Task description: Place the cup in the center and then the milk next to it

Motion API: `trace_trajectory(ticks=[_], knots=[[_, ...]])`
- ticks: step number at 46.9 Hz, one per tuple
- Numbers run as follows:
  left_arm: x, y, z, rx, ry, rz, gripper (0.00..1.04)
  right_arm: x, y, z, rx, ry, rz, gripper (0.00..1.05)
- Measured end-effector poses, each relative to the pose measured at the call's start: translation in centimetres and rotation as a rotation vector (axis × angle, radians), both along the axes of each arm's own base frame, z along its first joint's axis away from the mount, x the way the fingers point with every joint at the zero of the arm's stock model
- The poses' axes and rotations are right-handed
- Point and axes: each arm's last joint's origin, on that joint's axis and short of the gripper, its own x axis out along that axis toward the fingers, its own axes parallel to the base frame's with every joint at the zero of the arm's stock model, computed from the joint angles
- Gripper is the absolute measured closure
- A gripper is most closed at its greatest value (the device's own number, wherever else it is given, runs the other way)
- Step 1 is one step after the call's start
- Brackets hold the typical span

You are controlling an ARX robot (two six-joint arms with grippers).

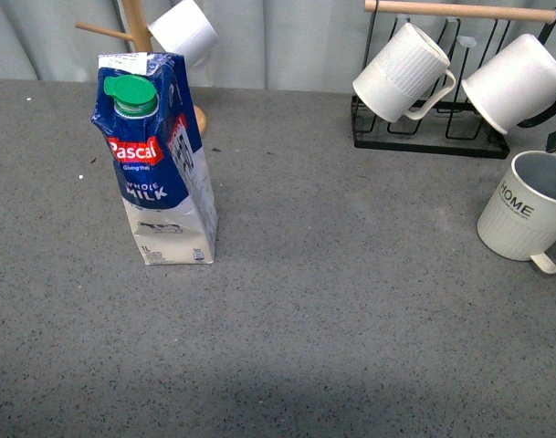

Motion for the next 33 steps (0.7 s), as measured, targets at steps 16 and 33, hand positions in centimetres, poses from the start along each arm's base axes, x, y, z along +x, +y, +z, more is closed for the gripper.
trace_trajectory(ticks=[16, 33], knots=[[0.0, 0.0, 0.0, 0.000, 0.000, 0.000, 0.06, 0.4, 0.3, 0.4, 0.004, 0.015, 0.023, 1.03], [0.0, 0.0, 0.0, 0.000, 0.000, 0.000, 0.06, 1.3, 6.3, 3.9, 0.105, 0.017, 0.254, 1.03]])
